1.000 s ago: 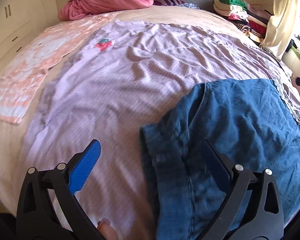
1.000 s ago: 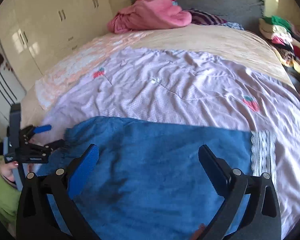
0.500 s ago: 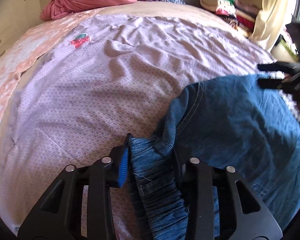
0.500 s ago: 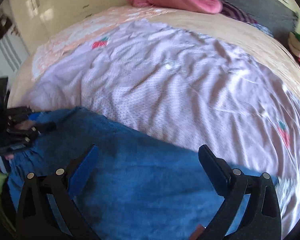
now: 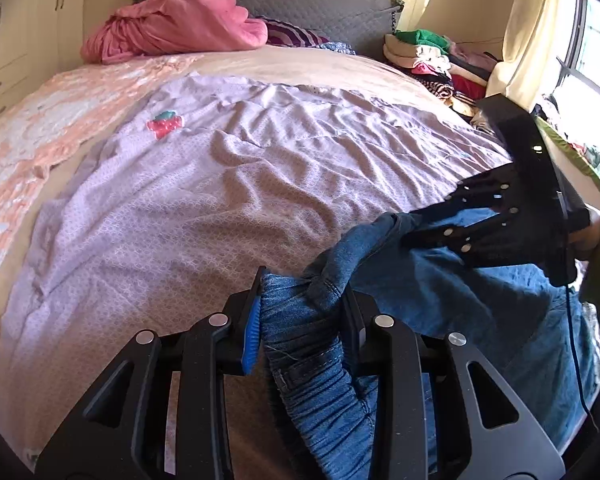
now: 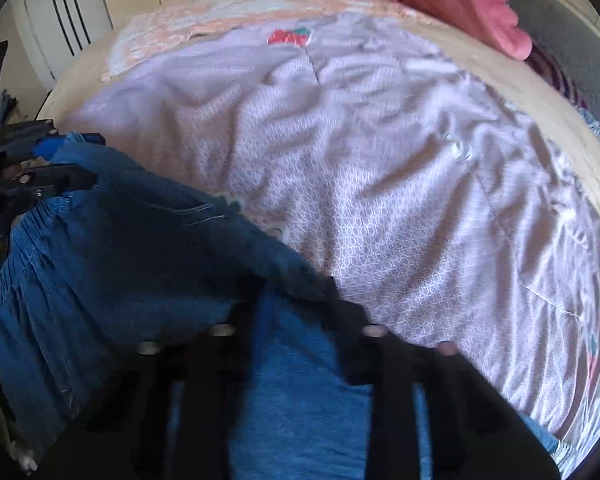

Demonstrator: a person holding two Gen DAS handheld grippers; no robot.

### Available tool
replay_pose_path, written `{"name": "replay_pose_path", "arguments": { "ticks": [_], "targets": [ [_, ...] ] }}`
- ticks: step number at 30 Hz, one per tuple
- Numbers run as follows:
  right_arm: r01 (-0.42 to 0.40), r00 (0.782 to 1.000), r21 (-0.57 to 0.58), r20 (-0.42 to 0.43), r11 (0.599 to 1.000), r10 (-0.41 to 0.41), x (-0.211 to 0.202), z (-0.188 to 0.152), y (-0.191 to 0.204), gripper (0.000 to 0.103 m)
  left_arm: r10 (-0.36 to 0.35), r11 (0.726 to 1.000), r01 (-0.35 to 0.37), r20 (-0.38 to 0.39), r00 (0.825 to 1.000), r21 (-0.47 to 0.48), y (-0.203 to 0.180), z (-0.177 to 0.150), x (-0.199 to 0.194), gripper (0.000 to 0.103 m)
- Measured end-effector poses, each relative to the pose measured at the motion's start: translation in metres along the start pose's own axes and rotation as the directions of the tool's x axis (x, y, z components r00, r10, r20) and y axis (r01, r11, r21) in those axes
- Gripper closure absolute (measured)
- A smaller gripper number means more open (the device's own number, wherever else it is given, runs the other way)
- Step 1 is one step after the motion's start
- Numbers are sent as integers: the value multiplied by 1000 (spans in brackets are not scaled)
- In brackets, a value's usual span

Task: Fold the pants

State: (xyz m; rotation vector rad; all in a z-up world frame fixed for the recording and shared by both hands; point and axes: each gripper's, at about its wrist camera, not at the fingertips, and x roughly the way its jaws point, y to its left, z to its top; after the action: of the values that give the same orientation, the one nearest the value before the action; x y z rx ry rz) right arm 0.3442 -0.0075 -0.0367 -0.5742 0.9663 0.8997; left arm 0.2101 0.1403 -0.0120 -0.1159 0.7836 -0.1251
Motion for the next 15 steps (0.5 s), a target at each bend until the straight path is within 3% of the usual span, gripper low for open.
{"name": "replay_pose_path", "arguments": {
  "ticks": [2,8,11,15],
  "targets": [
    [20,999,29,28,999,-21,-12,-3,2,98,5,1000,-5,12,1000,4,0,-1,-3,79],
    [66,987,94,142,993,-79,-61,-21,16,99,20,999,-23,74,997,38,-5,0,-17,79],
    [97,972,117,204,988,-119,-90,-33,28,99,-7,998,-1,119,993,69,-10,0,-30,79],
    [62,954,163,280,985,-107,-128,-57,44,99,-61,993,41,183,981,112,-17,-6,-52,78]
  ]
}}
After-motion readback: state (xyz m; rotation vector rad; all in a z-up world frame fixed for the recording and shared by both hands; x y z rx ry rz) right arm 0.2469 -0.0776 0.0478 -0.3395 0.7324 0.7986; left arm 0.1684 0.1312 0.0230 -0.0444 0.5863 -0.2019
